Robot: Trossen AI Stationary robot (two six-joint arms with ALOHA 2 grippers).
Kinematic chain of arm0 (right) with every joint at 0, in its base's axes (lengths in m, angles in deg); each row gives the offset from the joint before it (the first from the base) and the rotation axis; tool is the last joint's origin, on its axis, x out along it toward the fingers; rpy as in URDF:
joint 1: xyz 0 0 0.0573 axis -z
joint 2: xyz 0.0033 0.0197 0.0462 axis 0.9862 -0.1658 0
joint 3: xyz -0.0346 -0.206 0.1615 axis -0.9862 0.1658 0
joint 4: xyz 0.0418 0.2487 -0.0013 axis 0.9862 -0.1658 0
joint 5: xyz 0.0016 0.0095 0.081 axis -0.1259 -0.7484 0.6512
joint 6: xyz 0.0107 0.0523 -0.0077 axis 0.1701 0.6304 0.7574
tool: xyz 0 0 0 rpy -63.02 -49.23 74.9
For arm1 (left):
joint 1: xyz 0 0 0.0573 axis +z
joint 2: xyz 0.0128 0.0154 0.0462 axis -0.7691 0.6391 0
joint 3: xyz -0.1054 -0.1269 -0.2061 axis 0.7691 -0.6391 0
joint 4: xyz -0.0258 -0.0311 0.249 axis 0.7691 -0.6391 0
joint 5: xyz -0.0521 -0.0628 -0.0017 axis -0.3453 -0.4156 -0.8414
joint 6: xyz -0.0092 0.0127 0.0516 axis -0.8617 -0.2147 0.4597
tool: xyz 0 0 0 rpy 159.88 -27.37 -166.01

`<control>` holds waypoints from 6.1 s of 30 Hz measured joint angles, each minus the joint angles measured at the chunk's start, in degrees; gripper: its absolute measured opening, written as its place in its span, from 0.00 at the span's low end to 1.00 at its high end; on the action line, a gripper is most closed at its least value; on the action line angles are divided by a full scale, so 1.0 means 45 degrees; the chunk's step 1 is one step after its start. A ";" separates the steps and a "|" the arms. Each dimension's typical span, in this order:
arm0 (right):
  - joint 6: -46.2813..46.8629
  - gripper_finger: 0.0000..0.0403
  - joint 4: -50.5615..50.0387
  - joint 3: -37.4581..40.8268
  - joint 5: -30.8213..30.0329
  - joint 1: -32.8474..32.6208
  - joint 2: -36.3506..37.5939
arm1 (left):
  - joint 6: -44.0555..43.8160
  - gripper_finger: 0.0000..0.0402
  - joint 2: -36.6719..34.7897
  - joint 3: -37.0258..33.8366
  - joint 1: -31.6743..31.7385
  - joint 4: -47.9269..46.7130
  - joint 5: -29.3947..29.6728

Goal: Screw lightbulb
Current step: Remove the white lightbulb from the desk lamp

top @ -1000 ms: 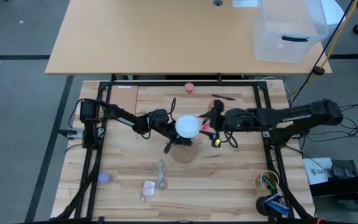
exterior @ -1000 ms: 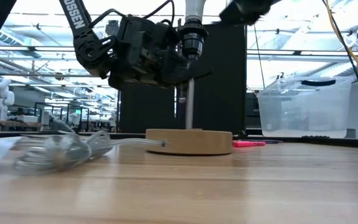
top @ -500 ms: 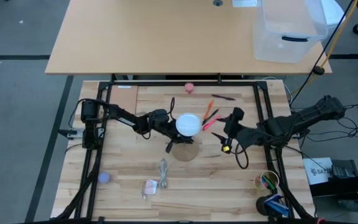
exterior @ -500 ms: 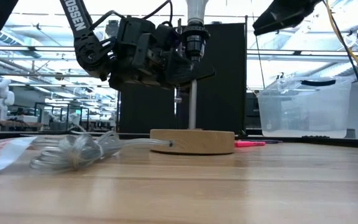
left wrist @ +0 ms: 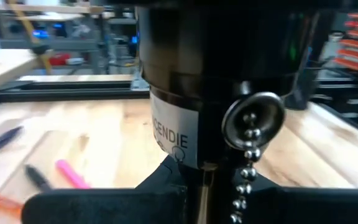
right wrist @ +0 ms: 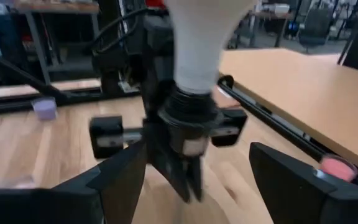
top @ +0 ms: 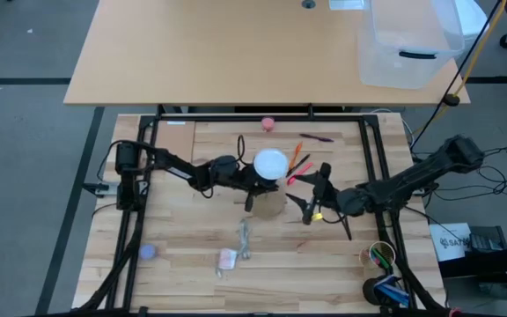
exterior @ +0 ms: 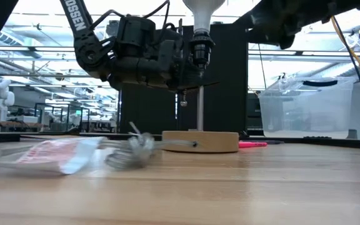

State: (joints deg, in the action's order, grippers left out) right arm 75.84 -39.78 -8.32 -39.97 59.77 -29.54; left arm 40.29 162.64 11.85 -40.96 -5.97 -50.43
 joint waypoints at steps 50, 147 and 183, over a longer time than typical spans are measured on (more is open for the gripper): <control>-0.3139 0.36 0.6402 -0.2833 -0.0035 0.2846 -0.5249 | -0.0469 0.06 -0.0005 -0.0004 -0.0519 0.0332 0.4380; -0.4673 0.41 -0.0056 -0.5145 1.5661 0.5011 -0.3792 | 0.1403 0.06 -0.0009 -0.0029 -0.0413 -0.0110 -0.6615; -0.4673 0.74 -0.5659 -0.5242 1.1378 0.5110 -0.0372 | 0.0969 0.06 0.0000 0.0000 -0.0301 -0.0123 -0.4005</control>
State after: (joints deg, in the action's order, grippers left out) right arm 54.82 -65.25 -31.91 11.22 82.76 -31.22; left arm 44.65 162.64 11.85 -42.31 -6.52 -68.45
